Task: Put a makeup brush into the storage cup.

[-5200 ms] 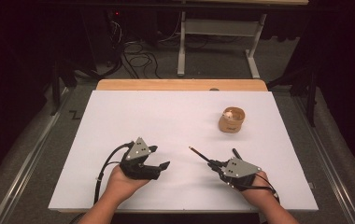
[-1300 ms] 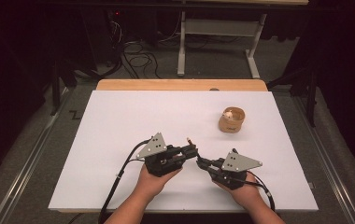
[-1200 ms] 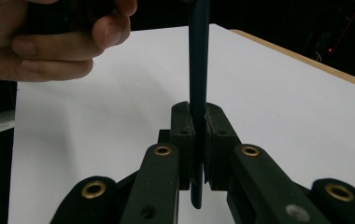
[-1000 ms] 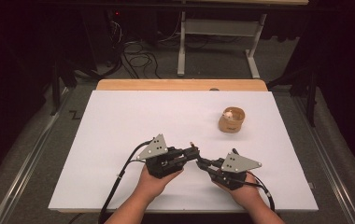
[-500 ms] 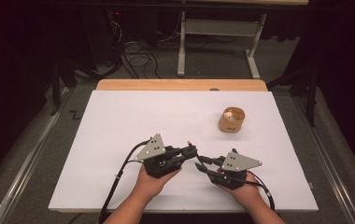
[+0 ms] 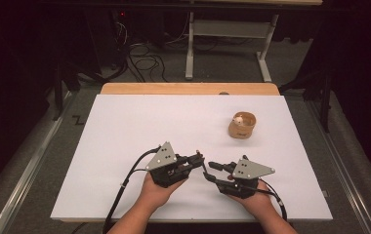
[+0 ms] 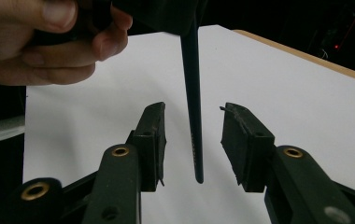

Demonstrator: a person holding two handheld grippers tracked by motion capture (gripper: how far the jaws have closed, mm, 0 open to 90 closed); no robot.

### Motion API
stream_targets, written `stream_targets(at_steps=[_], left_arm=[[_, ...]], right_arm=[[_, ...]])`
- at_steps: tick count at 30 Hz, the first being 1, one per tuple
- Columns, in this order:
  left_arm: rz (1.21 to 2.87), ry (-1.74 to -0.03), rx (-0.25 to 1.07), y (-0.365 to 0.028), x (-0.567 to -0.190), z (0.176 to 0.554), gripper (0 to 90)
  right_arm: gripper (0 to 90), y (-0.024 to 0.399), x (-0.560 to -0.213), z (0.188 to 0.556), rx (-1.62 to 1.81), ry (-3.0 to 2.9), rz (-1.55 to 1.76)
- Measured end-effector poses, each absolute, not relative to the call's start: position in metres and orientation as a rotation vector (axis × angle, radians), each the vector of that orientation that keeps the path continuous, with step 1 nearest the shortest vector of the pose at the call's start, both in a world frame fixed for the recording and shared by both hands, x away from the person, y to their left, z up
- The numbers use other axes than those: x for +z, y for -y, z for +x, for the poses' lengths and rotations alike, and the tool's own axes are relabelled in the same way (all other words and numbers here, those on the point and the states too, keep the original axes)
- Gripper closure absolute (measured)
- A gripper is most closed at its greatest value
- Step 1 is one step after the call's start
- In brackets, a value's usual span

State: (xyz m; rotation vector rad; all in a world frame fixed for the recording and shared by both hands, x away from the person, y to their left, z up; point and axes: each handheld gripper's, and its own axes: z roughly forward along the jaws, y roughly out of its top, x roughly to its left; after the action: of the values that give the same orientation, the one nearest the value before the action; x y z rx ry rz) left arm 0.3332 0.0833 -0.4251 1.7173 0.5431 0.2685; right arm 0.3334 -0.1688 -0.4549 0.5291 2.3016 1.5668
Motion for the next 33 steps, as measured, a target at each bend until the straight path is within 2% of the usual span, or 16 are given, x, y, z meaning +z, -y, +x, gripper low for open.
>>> stream_targets(at_steps=[7,17,24,27,33], left_arm=[[1.755,-0.543,0.259,-0.076,-0.425,0.332,82.8],[1.765,-0.535,0.251,-0.073,-0.425,0.333,82.8],[1.768,-0.537,0.250,-0.073,-0.425,0.333,82.8],[1.768,-0.536,0.249,-0.073,-0.425,0.333,82.8],[1.768,-0.536,0.248,-0.073,-0.426,0.333,82.8]], right_arm=[[61.5,0.163,-0.454,0.330,1.552,-2.272,0.531],[74.6,0.162,-0.453,0.330,1.562,-2.241,0.542],[78.8,0.158,-0.453,0.332,1.561,-2.251,0.527],[83.9,0.157,-0.454,0.332,1.568,-2.256,0.519],[85.1,0.158,-0.453,0.332,1.546,-2.265,0.524]])
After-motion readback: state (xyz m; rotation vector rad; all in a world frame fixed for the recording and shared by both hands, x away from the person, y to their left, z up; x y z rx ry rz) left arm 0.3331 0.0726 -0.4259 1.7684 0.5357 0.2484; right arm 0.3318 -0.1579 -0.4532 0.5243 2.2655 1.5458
